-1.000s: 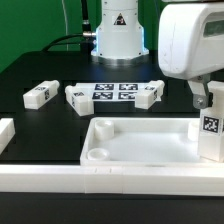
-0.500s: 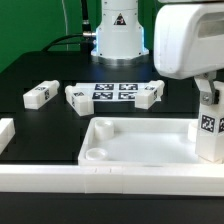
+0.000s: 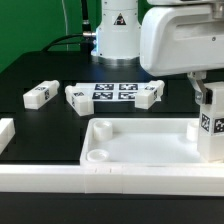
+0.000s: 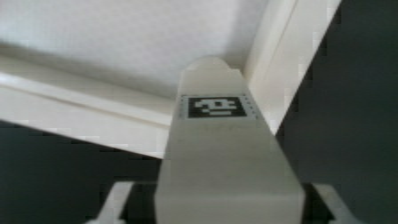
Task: Assemble desk
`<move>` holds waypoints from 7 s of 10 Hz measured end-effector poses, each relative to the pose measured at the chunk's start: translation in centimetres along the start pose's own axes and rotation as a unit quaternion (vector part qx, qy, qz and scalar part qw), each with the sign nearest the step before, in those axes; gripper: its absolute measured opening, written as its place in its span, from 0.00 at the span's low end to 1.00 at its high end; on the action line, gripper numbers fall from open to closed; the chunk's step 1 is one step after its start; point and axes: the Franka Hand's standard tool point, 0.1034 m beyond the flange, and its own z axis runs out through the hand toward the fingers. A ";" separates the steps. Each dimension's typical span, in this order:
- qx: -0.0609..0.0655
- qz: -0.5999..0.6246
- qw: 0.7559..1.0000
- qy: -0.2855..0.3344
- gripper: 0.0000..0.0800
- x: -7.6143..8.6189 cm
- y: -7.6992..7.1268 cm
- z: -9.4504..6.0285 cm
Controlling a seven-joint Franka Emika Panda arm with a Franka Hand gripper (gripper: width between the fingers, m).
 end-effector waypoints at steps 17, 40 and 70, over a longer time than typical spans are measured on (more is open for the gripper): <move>-0.008 0.171 0.985 -0.004 0.81 -0.2 -0.4 0.1; -0.004 0.130 0.991 -0.007 0.36 -0.2 -0.1 0.3; -0.007 -0.208 0.978 -0.009 0.36 -0.4 -0.4 0.5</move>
Offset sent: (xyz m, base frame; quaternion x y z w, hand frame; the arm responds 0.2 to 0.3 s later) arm -0.0024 0.0060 -0.0005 -0.0041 -0.0318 0.2133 0.9765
